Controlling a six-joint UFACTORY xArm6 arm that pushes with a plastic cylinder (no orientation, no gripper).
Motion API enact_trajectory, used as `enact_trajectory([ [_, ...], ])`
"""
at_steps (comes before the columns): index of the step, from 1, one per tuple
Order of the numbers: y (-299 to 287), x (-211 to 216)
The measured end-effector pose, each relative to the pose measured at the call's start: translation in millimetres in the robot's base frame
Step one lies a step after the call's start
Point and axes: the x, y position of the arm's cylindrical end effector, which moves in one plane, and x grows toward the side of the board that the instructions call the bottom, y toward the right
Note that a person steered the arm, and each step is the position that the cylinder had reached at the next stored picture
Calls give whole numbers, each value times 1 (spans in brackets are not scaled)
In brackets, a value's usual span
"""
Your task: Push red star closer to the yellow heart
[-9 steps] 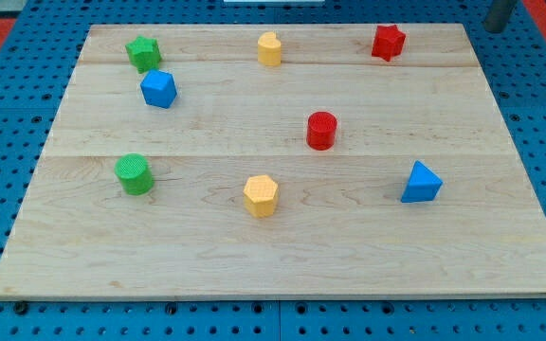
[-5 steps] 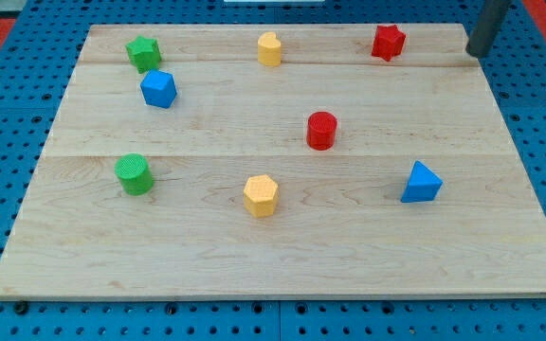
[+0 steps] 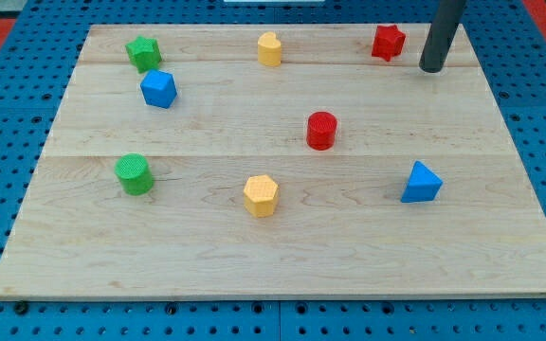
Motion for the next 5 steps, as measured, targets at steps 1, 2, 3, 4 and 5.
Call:
enact_trajectory([
  [1,-55,15],
  [2,-80,28],
  [3,-83,29],
  [4,-97,28],
  [5,-84,21],
])
